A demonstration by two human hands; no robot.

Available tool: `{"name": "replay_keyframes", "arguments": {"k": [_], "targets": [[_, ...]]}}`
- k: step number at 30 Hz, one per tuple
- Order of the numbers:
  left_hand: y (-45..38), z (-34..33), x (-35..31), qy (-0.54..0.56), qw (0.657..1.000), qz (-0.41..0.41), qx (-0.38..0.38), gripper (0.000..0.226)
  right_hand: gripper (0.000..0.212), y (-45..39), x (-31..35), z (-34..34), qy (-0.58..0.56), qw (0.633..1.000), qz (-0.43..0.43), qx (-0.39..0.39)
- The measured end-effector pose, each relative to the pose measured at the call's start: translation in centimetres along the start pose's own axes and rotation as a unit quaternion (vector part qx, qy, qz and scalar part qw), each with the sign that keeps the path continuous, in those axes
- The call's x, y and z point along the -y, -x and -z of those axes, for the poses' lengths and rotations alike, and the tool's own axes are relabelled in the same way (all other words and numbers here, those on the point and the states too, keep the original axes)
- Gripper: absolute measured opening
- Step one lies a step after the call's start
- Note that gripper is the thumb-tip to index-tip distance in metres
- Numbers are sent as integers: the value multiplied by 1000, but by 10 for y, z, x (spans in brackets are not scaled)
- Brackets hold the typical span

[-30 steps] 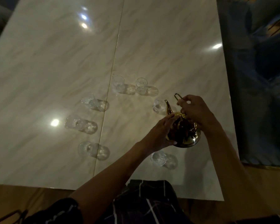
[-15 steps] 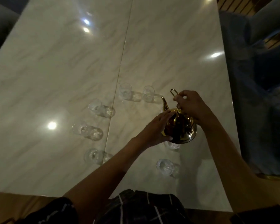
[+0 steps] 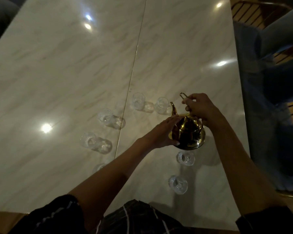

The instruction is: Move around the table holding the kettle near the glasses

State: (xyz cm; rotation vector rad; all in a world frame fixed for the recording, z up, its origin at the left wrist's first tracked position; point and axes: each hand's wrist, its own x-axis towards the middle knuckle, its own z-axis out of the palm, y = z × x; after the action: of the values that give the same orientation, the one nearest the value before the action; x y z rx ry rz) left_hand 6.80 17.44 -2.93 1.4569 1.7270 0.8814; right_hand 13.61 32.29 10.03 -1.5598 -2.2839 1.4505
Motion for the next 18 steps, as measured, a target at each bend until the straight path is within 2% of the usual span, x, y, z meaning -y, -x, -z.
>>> {"name": "replay_keyframes", "arguments": {"k": [18], "targets": [[-11,5,9,74,997,-30,4,102,22,-8,11,-2,2,999,-35,10]]}}
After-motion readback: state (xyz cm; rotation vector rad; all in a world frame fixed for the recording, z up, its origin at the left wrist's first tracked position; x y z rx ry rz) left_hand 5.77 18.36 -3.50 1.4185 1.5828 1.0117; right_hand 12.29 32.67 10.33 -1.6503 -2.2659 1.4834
